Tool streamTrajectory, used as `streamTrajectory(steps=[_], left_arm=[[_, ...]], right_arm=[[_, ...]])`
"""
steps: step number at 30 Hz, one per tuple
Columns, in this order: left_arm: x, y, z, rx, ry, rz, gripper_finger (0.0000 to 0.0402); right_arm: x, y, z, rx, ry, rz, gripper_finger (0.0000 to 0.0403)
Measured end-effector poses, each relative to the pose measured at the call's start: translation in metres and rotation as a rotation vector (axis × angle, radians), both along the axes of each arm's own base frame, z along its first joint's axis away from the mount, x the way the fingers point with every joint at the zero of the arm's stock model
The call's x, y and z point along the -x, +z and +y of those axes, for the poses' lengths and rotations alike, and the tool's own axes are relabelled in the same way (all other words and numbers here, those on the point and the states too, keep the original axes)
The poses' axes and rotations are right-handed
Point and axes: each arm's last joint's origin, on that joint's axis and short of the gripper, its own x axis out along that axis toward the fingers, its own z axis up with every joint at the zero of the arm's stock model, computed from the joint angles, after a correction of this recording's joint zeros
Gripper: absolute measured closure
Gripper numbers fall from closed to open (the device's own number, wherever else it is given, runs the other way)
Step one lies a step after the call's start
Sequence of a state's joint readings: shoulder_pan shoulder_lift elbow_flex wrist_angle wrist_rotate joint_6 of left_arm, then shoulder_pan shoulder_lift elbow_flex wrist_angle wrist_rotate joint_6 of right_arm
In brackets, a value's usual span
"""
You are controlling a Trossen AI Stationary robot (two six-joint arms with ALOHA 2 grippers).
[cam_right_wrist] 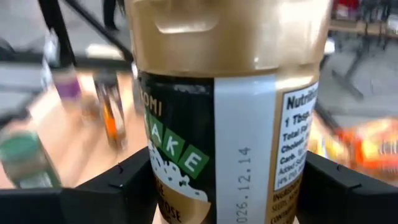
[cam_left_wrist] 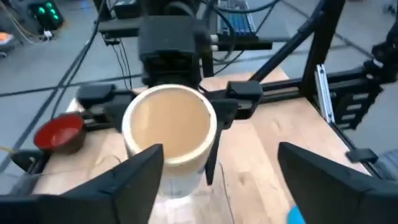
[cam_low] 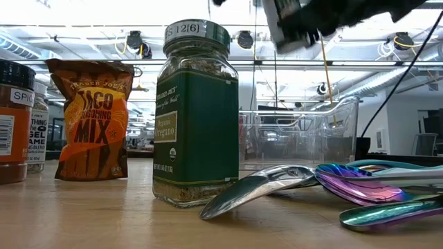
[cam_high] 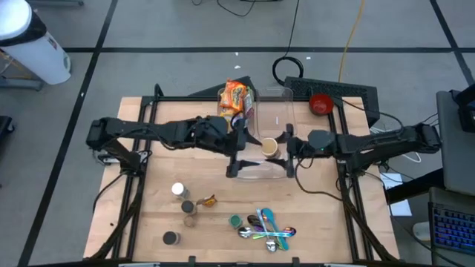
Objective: Pick & Place Food Item
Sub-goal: Put the gold seasoning bottle into the right transparent bin
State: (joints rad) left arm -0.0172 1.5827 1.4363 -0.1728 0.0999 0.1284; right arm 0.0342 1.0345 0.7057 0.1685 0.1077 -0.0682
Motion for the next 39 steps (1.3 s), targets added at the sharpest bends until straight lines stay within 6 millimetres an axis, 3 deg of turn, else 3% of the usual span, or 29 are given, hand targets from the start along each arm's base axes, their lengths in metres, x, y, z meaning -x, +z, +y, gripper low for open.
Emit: streamTrajectory(steps=[3,7,10,15,23,31,35,39], left_arm=[[0.004,-0.023,0.013,0.034,0.034,-0.137,0.0114],[0.009,-0.068,0.036,0.144,0.122,-0.323,0.0130],[0.018,-0.085,0.048,0.256,0.160,-0.502,0.0131],[0.011,-0.118,0.058,0.353,0.258,-0.479,0.0131],[-0.026,-0.126,0.041,0.278,0.200,-0.393,0.0129],[-0.078,-0.116,0.020,0.097,0.242,-0.192,0.0080],[-0.092,-0.110,0.016,0.061,0.211,-0.234,0.0059],[-0.091,-0.111,0.021,0.161,0.204,-0.251,0.0054]], right_arm=[[0.012,-0.007,-0.001,-0.020,-0.013,0.001,0.0135],[0.030,-0.010,-0.004,-0.042,-0.070,-0.103,0.0135],[0.038,-0.022,-0.005,-0.048,-0.072,-0.158,0.0135],[0.044,-0.034,-0.008,-0.074,-0.108,-0.231,0.0135],[0.038,-0.050,-0.015,-0.111,-0.154,-0.170,0.0135],[0.034,-0.054,-0.015,-0.112,-0.148,-0.162,0.0135],[0.034,-0.050,-0.012,-0.125,-0.090,-0.192,0.0135],[0.034,-0.047,-0.008,-0.108,-0.067,-0.225,0.0135]])
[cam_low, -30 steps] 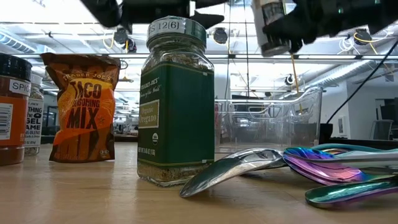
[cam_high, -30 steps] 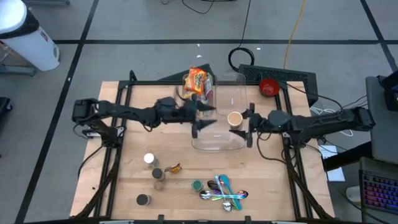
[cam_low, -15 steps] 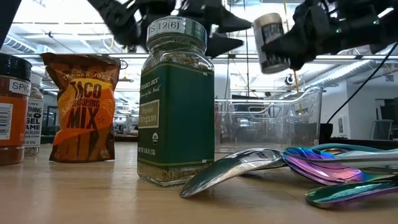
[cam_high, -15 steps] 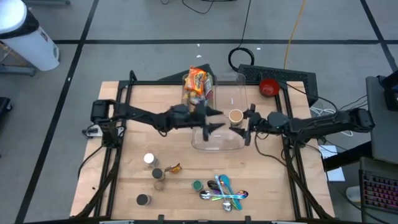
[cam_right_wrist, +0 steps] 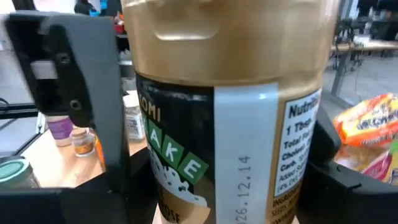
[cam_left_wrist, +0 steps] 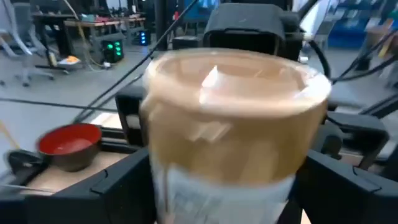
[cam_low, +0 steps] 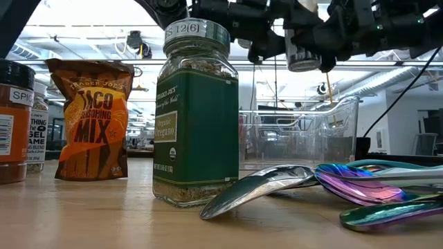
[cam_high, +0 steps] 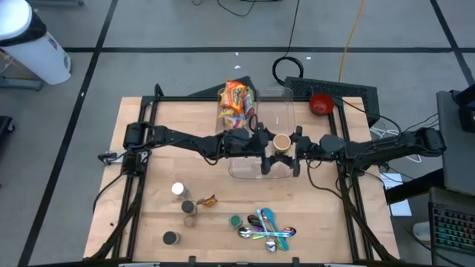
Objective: Pick & Place Food Item
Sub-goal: Put the gold seasoning bottle into the right transparent bin
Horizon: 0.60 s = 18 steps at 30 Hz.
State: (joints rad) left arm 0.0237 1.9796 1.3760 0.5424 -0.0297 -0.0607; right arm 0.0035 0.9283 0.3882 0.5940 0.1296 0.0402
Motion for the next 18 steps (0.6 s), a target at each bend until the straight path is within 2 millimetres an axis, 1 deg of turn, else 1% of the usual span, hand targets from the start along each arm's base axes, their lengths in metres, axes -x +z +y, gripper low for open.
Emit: streamTrajectory(steps=[5,8,11,14,18], left_arm=[[0.003,0.002,0.007,0.027,-0.107,-0.074,0.0068],[0.007,-0.004,0.007,0.021,-0.123,-0.096,0.0077],[0.011,-0.010,0.008,0.028,-0.121,-0.116,0.0086],[0.013,-0.017,0.009,0.030,-0.068,-0.103,0.0091],[0.014,-0.019,0.008,0.024,-0.050,-0.100,0.0085]], right_arm=[[0.000,0.006,0.001,0.028,0.002,-0.062,0.0135],[0.000,0.007,0.001,0.039,0.006,-0.072,0.0135],[0.000,0.007,0.001,0.046,0.008,-0.070,0.0135],[0.000,0.008,0.001,0.048,0.004,-0.074,0.0135],[0.000,0.007,0.001,0.052,-0.005,-0.072,0.0135]])
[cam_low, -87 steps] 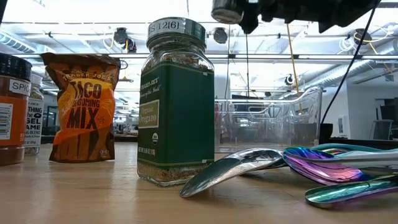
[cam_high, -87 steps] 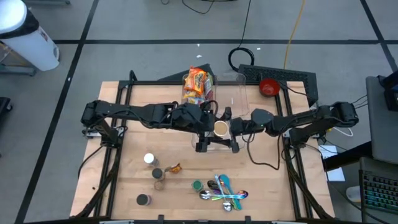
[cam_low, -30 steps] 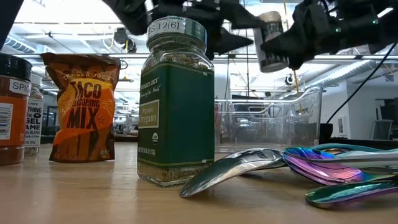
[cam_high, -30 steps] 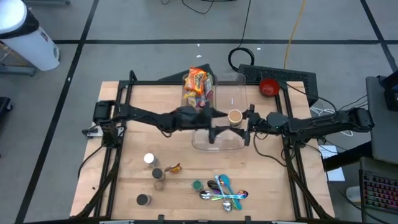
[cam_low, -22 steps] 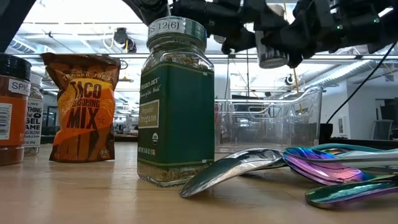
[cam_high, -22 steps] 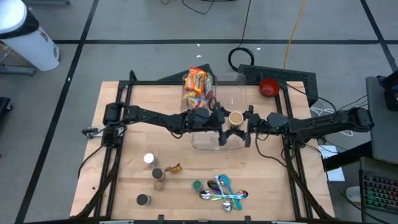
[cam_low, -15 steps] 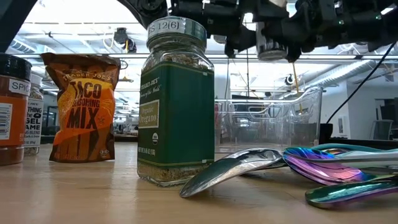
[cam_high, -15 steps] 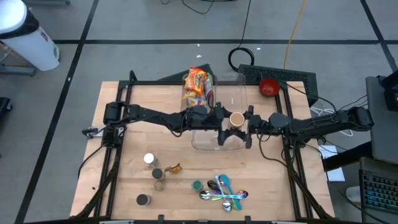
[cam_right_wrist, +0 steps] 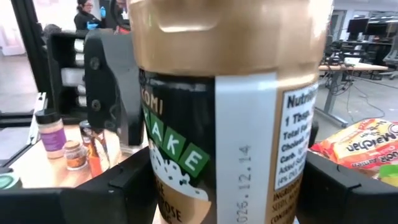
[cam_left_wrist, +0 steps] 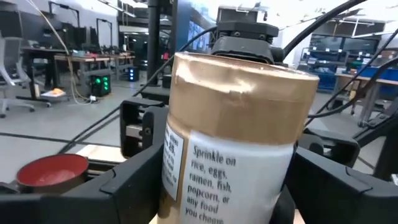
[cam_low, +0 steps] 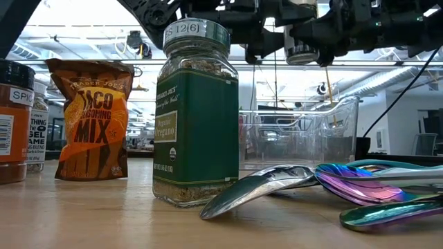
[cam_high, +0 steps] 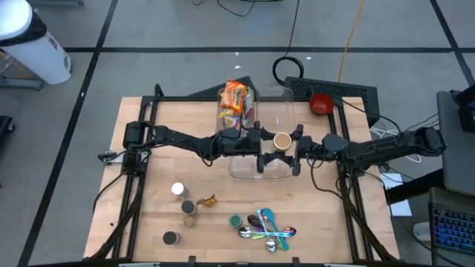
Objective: Pick & Place Food Item
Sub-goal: Put the gold seasoning bottle into the right transparent bin
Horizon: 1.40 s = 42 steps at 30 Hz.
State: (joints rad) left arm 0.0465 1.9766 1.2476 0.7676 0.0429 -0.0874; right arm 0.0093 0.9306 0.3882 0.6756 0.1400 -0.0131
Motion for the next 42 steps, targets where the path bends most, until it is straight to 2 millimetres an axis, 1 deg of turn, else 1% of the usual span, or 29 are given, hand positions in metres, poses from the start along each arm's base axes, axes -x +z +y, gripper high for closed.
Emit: streamTrajectory(steps=[3,5,7,10,11,14,18,21,25,28,37,42], left_arm=[[0.000,-0.001,-0.001,-0.035,0.032,0.006,0.0078],[0.000,-0.001,-0.003,-0.024,0.038,0.011,0.0078],[0.000,-0.002,-0.004,-0.023,0.032,0.013,0.0089],[0.000,-0.001,-0.007,-0.038,0.028,0.012,0.0122],[0.000,-0.001,-0.007,-0.038,0.028,0.012,0.0124],[0.000,-0.002,-0.008,-0.030,0.032,0.013,0.0124],[0.000,0.000,-0.008,-0.034,0.030,-0.006,0.0124],[0.004,0.010,-0.007,-0.050,0.029,-0.008,0.0124],[0.013,0.028,-0.007,-0.102,0.029,0.007,0.0124],[0.017,0.034,-0.006,-0.123,0.026,0.012,0.0124],[0.017,0.034,-0.002,-0.112,0.026,0.015,0.0124],[0.017,0.033,-0.001,-0.110,0.034,0.024,0.0124]], right_arm=[[0.000,0.000,-0.001,-0.009,-0.004,-0.008,0.0135],[0.000,0.000,-0.001,-0.013,-0.005,-0.008,0.0135],[0.000,0.001,-0.001,-0.013,-0.004,-0.009,0.0135],[0.000,0.002,-0.001,-0.010,-0.002,-0.020,0.0129],[0.000,0.002,-0.001,-0.009,-0.001,-0.021,0.0124],[0.000,0.001,0.000,-0.006,0.004,-0.016,0.0117],[0.000,0.000,0.000,-0.011,0.004,0.006,0.0121],[0.000,-0.003,0.000,-0.029,0.011,0.046,0.0122],[0.000,-0.005,0.000,-0.045,0.014,0.085,0.0116],[0.000,-0.006,0.000,-0.054,0.013,0.089,0.0111],[0.000,-0.005,0.000,-0.056,0.011,0.065,0.0108],[-0.001,-0.009,0.000,-0.102,0.009,0.117,0.0103]])
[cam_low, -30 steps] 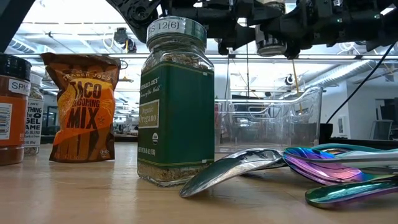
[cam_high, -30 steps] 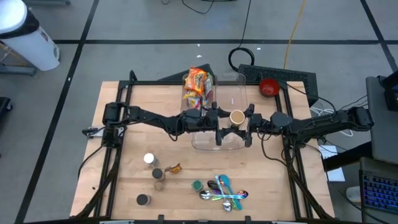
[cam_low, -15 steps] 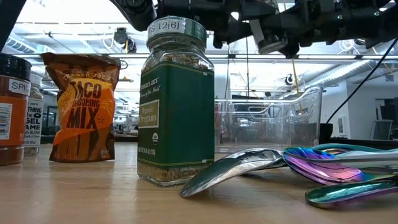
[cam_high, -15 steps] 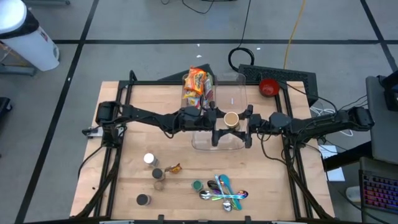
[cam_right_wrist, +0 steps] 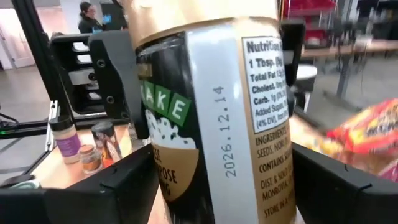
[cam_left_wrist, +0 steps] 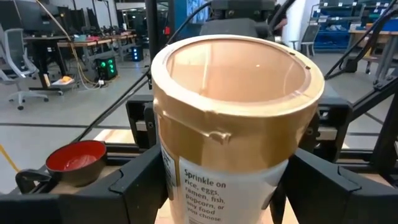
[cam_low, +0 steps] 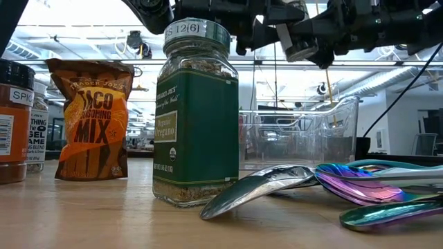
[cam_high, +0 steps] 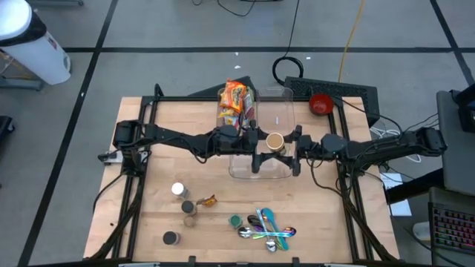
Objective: Pick & Place Food Item
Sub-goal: Put the gold seasoning bottle into the right transparent bin
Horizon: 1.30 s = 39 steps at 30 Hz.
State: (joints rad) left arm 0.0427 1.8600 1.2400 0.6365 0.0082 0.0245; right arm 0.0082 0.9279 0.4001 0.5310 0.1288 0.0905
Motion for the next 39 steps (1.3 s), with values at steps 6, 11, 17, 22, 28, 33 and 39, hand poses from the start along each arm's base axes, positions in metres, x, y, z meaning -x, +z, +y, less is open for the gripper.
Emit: streamTrajectory(steps=[6,11,17,22,28,33,39], left_arm=[[0.001,0.008,0.007,-0.008,0.036,-0.044,0.0124],[0.002,0.004,0.014,0.000,0.054,-0.001,0.0124],[0.003,-0.003,0.015,0.030,0.047,0.093,0.0124],[0.003,-0.008,0.009,0.014,0.033,0.133,0.0124],[-0.003,-0.025,0.004,0.016,0.022,0.186,0.0124],[-0.007,-0.032,0.004,0.038,0.022,0.176,0.0124],[-0.007,-0.033,0.004,0.038,0.021,0.177,0.0124]], right_arm=[[0.001,-0.013,0.000,-0.072,-0.013,0.226,0.0074],[0.001,-0.004,0.000,-0.078,-0.015,0.277,0.0057],[0.009,0.027,0.000,-0.049,-0.026,0.426,0.0061],[0.014,0.071,-0.002,0.002,-0.066,0.520,0.0070],[0.011,0.110,-0.007,0.081,-0.056,0.504,0.0064],[-0.003,0.127,-0.009,0.092,0.010,0.537,0.0049],[-0.029,0.125,-0.014,0.096,0.014,0.633,0.0048]])
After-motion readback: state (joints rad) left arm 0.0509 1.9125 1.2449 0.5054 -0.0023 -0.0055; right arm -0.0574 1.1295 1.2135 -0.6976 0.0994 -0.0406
